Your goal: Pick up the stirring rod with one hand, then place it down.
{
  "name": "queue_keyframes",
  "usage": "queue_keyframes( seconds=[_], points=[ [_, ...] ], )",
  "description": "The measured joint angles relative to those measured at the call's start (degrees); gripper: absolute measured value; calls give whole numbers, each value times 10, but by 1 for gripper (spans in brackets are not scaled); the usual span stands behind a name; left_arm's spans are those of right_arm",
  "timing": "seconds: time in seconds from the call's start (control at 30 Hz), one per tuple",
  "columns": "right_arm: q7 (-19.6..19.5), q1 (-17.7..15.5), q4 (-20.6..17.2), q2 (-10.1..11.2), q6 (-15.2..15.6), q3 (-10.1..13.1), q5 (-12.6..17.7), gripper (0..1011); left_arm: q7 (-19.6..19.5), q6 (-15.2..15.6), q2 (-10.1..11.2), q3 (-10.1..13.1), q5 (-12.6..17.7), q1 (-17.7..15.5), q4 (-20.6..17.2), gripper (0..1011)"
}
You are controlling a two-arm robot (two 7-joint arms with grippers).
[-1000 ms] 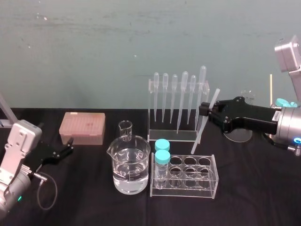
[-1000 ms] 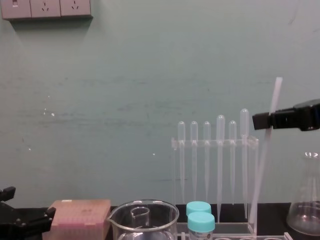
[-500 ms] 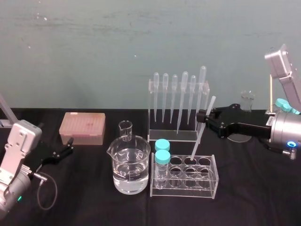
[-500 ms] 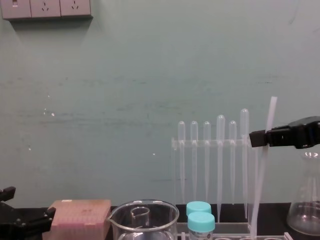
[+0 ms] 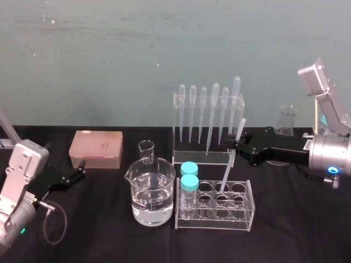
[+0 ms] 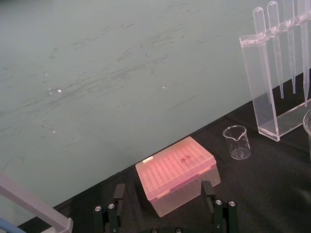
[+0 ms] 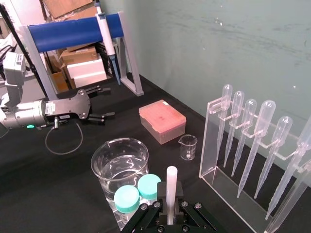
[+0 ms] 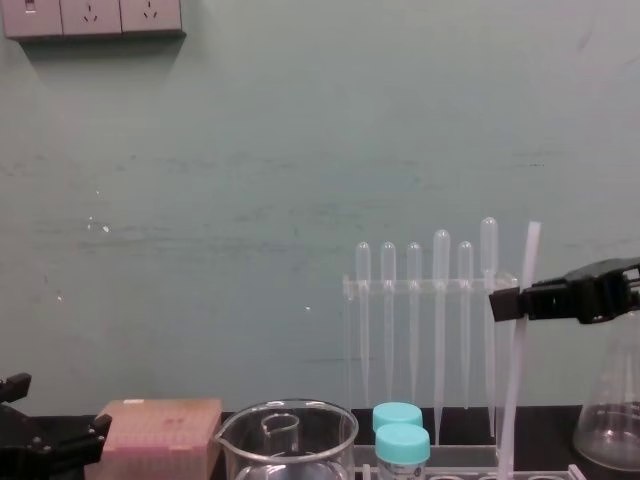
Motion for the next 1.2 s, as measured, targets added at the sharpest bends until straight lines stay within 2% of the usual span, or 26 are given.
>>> queue_keyframes(
  seconds=[1.2],
  points=[
    [17,24,70,-36,4,-33,-33,72,0,0,0,0,0,0,0,1000]
  ],
)
